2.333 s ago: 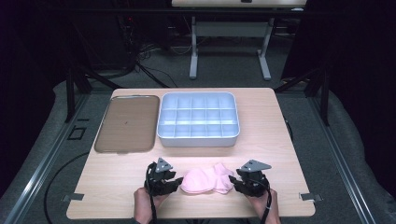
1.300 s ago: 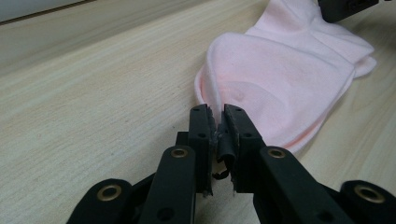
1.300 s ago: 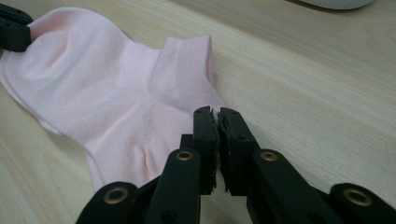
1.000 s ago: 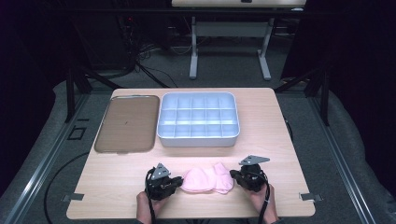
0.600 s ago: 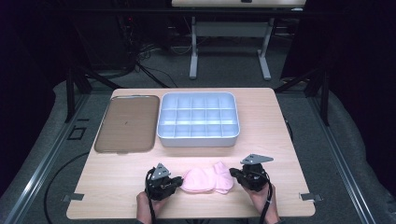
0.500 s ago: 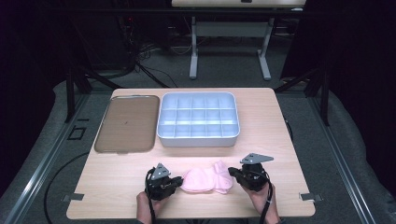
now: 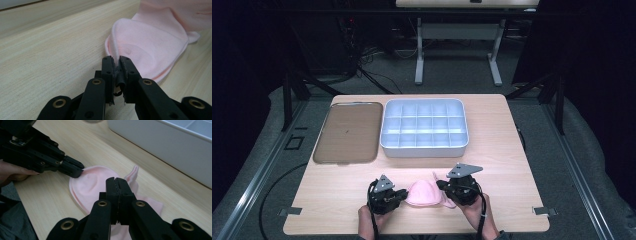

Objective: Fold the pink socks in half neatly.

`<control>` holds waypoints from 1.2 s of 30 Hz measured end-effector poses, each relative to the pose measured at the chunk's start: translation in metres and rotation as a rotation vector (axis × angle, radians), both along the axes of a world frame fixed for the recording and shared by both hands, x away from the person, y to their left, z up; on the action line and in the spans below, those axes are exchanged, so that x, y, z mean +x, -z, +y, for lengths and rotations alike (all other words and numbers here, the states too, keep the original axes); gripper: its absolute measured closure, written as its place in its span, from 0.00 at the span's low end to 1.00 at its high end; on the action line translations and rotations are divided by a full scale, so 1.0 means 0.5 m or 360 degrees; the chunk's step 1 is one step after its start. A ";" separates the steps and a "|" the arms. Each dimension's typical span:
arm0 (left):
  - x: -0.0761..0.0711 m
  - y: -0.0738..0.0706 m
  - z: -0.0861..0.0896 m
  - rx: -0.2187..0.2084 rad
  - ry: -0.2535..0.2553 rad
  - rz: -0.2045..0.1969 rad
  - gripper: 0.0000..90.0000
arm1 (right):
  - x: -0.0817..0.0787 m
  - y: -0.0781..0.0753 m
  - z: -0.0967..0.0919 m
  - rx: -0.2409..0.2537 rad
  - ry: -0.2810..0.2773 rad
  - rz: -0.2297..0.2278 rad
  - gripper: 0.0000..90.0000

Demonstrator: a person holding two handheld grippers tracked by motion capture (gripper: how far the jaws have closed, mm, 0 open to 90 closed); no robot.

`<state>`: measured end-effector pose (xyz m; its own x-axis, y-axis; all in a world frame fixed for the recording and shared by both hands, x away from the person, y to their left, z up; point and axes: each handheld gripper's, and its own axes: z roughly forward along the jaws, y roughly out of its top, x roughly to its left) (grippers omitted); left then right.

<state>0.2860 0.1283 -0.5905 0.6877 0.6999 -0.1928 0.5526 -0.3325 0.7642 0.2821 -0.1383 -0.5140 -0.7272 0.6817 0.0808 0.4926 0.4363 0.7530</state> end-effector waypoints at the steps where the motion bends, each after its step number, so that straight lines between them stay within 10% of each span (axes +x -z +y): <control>1: 0.000 0.000 0.000 0.0000 0.0000 0.0000 0.91 | 0.000 -0.001 0.009 -0.0002 -0.0019 0.0002 1.00; 11: 0.000 0.000 0.000 0.0002 0.0001 -0.0001 0.91 | 0.010 0.035 0.083 -0.0074 -0.0186 0.0122 0.97; 14: 0.000 0.000 0.000 0.0003 0.0002 -0.0001 0.91 | 0.021 0.069 0.090 -0.0071 -0.0220 0.0204 0.80; 19: 0.000 0.000 0.000 -0.0007 -0.0006 0.0006 0.91 | 0.026 0.049 0.065 0.0006 -0.0200 0.0129 0.71; 26: 0.000 0.000 0.000 -0.0007 -0.0006 0.0006 0.91 | 0.045 0.046 0.070 -0.0246 -0.0201 0.0098 0.67; 36: 0.000 0.000 0.000 -0.0007 -0.0004 0.0010 0.91 | 0.060 0.102 0.100 -0.0320 -0.0262 0.0125 0.91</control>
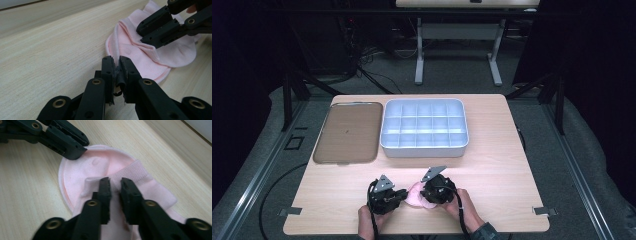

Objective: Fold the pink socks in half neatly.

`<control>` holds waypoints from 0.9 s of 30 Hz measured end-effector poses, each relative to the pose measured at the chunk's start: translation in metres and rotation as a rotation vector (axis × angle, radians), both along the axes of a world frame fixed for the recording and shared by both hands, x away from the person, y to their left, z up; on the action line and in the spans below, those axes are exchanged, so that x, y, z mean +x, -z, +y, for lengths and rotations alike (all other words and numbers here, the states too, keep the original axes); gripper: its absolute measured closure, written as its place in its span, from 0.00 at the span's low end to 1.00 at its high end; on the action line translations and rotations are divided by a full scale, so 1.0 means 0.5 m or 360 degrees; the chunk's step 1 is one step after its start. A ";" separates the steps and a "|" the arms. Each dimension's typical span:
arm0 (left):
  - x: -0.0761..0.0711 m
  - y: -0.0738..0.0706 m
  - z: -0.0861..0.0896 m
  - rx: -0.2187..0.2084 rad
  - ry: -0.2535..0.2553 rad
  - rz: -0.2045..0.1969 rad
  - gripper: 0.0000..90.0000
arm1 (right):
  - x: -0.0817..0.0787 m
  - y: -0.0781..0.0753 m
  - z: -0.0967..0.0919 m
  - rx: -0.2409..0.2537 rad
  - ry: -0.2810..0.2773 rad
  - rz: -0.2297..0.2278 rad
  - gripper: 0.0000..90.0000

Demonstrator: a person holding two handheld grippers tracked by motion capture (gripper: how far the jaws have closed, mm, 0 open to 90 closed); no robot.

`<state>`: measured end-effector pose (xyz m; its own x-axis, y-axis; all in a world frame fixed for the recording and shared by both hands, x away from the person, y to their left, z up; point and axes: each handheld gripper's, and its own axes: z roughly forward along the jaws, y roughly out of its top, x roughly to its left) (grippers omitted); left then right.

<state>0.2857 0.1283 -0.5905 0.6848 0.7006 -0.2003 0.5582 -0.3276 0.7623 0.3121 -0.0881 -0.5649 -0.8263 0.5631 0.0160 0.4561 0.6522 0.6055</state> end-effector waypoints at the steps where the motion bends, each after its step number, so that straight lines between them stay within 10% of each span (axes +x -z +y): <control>1: 0.000 0.000 0.000 0.0001 0.0000 -0.0002 0.91 | -0.001 0.000 0.000 0.0003 0.0011 0.0006 0.95; 8: 0.000 0.000 0.000 -0.0001 0.0001 0.0000 0.91 | -0.006 -0.006 -0.002 0.0026 0.0028 -0.0012 1.00; 19: 0.001 0.000 0.000 -0.0002 0.0001 0.0003 0.91 | -0.011 -0.057 -0.008 0.0290 0.0019 -0.0010 0.99; 27: 0.001 0.000 0.000 -0.0002 0.0001 0.0003 0.91 | -0.003 -0.041 0.016 0.0291 0.0009 0.0020 0.99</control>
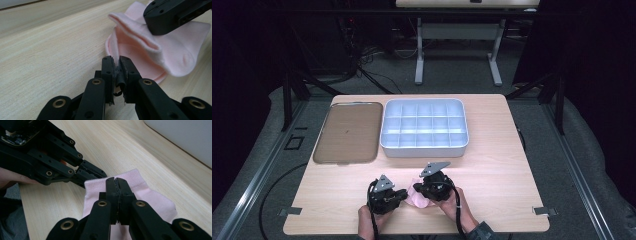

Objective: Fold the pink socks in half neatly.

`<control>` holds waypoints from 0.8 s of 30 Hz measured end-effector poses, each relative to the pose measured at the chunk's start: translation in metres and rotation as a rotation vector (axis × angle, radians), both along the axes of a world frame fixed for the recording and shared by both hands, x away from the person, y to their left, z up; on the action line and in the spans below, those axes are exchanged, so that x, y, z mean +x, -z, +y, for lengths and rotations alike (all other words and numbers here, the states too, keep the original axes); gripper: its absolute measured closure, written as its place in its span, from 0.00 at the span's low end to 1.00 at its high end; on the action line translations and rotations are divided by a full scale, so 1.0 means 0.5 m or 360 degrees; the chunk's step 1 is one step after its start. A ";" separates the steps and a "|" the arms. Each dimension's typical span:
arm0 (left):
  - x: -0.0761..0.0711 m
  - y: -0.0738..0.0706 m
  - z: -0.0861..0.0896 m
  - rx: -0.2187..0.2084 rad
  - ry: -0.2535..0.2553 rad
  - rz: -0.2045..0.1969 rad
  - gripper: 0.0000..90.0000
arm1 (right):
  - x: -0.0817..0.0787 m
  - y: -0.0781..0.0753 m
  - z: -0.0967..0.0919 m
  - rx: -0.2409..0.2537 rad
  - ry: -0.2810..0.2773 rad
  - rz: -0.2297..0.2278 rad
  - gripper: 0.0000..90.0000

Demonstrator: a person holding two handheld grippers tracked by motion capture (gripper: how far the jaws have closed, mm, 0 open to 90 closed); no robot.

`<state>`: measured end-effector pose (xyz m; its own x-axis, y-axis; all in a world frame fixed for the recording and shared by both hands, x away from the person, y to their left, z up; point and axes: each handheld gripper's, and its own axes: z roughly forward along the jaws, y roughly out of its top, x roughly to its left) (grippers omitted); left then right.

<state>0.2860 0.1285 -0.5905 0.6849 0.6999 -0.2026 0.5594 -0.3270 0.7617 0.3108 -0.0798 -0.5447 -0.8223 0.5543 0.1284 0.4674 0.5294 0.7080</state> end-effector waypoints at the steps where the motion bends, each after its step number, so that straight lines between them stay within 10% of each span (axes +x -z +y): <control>1: 0.000 0.000 0.000 0.0001 0.0000 0.0000 0.91 | 0.000 0.003 0.003 0.0005 0.0003 0.0006 0.99; 9: 0.000 0.000 0.000 -0.0001 0.0001 0.0002 0.91 | 0.006 0.026 0.019 -0.0020 -0.0020 0.0056 0.96; 16: 0.000 0.000 0.000 -0.0003 0.0000 0.0002 0.91 | 0.007 -0.013 -0.038 0.0170 0.0011 -0.0004 0.82; 24: 0.000 0.000 0.000 -0.0003 -0.0001 -0.0002 0.91 | -0.003 0.003 -0.084 -0.0105 0.0120 -0.0022 0.82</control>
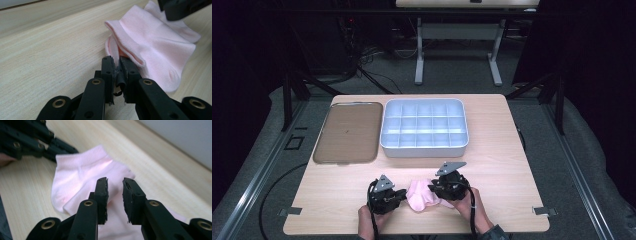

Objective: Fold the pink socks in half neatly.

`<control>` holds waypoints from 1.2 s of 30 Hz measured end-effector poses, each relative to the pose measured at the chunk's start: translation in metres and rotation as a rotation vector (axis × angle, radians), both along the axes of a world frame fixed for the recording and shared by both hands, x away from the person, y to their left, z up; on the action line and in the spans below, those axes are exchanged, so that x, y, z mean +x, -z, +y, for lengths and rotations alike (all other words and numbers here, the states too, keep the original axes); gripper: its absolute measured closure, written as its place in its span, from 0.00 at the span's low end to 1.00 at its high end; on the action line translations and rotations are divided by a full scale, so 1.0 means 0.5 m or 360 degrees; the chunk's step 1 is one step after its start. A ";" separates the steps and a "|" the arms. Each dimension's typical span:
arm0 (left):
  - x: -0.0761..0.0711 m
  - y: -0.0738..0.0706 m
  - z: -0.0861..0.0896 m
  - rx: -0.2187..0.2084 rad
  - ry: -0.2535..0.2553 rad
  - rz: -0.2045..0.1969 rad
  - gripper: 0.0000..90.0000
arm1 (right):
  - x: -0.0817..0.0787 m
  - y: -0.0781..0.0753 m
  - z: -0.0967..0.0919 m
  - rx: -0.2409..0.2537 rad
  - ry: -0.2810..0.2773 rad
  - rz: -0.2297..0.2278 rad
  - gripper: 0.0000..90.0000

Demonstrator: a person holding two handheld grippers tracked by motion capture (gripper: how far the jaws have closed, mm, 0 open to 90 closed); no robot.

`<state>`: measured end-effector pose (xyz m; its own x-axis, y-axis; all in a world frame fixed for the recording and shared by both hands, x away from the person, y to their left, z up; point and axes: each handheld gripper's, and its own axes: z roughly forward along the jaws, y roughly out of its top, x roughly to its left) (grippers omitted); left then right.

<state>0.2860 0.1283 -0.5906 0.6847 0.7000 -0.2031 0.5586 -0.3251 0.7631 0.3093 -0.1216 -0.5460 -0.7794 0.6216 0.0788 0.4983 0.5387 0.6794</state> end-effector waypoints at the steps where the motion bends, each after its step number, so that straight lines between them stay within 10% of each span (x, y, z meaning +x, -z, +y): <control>1: 0.000 0.000 0.000 0.0000 0.0000 0.0000 0.91 | -0.001 0.006 0.004 -0.0016 -0.0008 -0.0001 0.82; 6: 0.000 0.000 0.001 0.0001 -0.0001 0.0003 0.91 | -0.001 0.044 0.032 -0.0114 -0.0033 0.0010 0.83; 15: 0.003 -0.005 0.012 -0.0030 -0.0034 0.0021 0.83 | 0.003 0.051 0.024 -0.0046 -0.0016 0.0038 0.85; 23: -0.016 -0.068 0.033 -0.0131 -0.0067 -0.0101 0.86 | 0.003 0.053 0.021 -0.0020 0.0002 0.0047 0.86; 31: -0.003 -0.073 -0.049 0.0076 0.0142 -0.0051 0.87 | 0.007 0.058 0.013 0.0026 -0.0011 0.0044 0.89; 36: 0.006 -0.037 -0.052 0.0189 0.0121 0.0004 0.90 | 0.011 0.059 0.008 0.0049 -0.0031 0.0059 0.90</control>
<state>0.2889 0.1021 -0.5722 0.7364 0.6651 -0.1236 0.5305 -0.4544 0.7156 0.3148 -0.1175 -0.5756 -0.7874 0.6033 0.1267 0.5133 0.5278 0.6767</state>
